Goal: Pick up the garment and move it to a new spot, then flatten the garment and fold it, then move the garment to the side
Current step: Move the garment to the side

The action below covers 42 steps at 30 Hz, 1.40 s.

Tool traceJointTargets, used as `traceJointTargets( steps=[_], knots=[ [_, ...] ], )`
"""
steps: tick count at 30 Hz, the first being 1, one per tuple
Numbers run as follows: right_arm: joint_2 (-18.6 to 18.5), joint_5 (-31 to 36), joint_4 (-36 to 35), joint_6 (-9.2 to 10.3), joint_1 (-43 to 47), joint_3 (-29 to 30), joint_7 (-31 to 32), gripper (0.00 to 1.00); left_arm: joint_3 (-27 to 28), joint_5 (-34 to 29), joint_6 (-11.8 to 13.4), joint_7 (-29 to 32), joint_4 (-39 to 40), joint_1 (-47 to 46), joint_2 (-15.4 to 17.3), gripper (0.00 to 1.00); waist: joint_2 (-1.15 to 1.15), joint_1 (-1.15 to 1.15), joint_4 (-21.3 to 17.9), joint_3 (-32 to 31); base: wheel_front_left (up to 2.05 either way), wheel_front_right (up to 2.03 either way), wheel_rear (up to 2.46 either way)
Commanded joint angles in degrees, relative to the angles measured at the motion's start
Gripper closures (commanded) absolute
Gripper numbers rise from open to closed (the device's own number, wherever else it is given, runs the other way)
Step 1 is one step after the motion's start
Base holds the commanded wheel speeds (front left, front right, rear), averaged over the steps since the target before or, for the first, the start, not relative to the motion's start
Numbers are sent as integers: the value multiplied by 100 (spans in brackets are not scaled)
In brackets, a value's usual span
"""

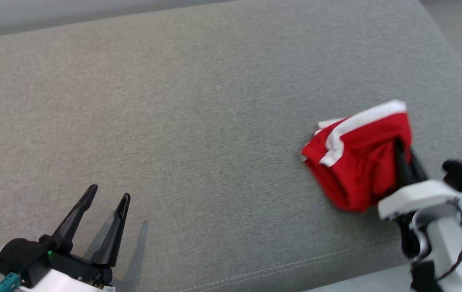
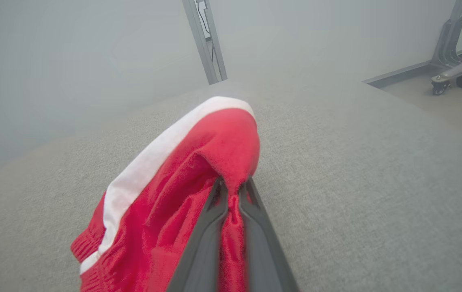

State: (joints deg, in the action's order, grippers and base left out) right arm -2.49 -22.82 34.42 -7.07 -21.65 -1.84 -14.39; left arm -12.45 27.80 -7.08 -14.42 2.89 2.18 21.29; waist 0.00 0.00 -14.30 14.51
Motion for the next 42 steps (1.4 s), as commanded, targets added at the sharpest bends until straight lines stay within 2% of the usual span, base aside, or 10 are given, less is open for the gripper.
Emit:
traceJointTargets(
  steps=[1,10,19,20,21,22,23,30,36,42],
  knots=[
    [-39,359,-69,-42,-360,129,-61,100,182,40,-41,-58,221,-46,199,0,0,0,234,221,0,0,0],
    [-39,2569,-87,-42,-1312,2509,349,100,151,209,-41,-58,626,-201,562,0,0,0,953,639,0,0,0],
    [-39,3383,-488,-42,-1254,3698,612,100,22,268,-41,-58,811,-308,660,0,0,0,1241,676,0,0,0],
    [-39,3456,-524,-42,-1253,3742,613,75,14,267,-41,-58,826,-315,666,0,0,0,1252,682,0,0,0],
    [-39,3502,-550,-42,-1262,3807,606,28,2,264,-41,-58,839,-324,676,0,0,0,1261,685,0,0,0],
    [-39,3552,-563,-42,-1272,3852,600,0,-12,260,-41,-58,845,-331,683,0,0,0,1267,683,0,0,0],
    [-39,3591,-568,-42,-1284,3888,581,0,-23,257,-41,-58,845,-337,686,0,0,0,1271,676,0,0,0],
    [-39,3732,-554,-42,-1263,3802,339,0,-18,234,-41,-58,658,-349,535,0,0,0,1266,400,0,0,0],
    [-39,3130,-644,-42,-1014,2417,130,0,261,65,-41,-58,85,-342,129,0,0,0,1323,-167,0,0,0],
    [-39,2498,-736,-42,-539,1538,54,0,427,-95,-41,-58,-365,-342,-133,0,0,0,1466,-570,0,0,0]
  ],
)
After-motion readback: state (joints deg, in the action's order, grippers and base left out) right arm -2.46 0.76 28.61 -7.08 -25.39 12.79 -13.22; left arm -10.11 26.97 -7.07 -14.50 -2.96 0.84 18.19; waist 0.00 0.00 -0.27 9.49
